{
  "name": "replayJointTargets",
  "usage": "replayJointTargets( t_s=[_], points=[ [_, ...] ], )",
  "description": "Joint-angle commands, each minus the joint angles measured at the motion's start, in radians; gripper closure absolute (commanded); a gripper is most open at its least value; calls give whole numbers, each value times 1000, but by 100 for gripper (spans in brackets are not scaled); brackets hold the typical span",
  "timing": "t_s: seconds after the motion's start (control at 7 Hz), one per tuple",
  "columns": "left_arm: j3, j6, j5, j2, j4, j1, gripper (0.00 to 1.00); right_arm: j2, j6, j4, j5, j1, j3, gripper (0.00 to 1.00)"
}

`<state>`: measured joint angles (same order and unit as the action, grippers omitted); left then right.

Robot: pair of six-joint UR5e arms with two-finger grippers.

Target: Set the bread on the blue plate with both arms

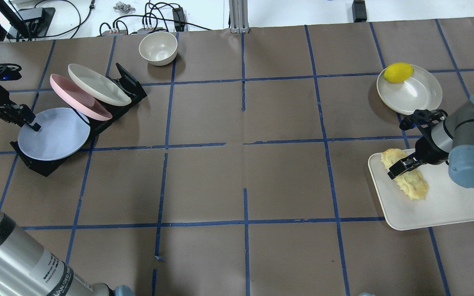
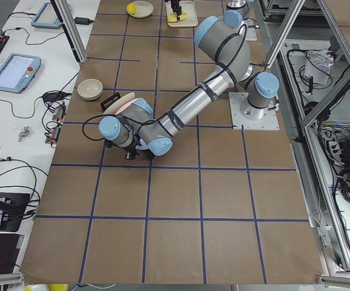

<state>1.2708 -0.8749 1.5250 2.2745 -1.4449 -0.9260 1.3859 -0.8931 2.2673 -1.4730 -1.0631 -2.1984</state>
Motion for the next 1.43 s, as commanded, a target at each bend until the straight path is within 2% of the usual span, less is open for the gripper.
replayJointTargets(
  t_s=[0.0, 0.14, 0.43, 0.71, 0.86, 1.0, 1.14, 1.29],
  points=[
    [-2, 1, -2, -7, -18, 1, 84, 5, 2, -17, -1, 0, 6, 92],
    [-8, 1, 0, -15, -19, 0, 84, 36, 29, -105, -6, -3, 49, 92],
    [-48, -3, 3, -50, -84, -1, 84, 83, 91, -377, -23, -44, 208, 92],
    [-19, -59, 15, -133, -135, 28, 86, 196, 323, -585, -82, -186, 329, 91],
    [-10, -88, 26, -200, -214, 50, 86, 246, 417, -632, -117, -274, 359, 90],
    [46, -78, 27, -299, -257, 47, 87, 277, 434, -670, -124, -311, 377, 90],
    [147, -37, 21, -422, -255, 33, 86, 298, 434, -699, -118, -316, 390, 89],
    [274, 85, 8, -548, -244, -24, 86, 300, 434, -701, -113, -316, 390, 89]
  ],
)
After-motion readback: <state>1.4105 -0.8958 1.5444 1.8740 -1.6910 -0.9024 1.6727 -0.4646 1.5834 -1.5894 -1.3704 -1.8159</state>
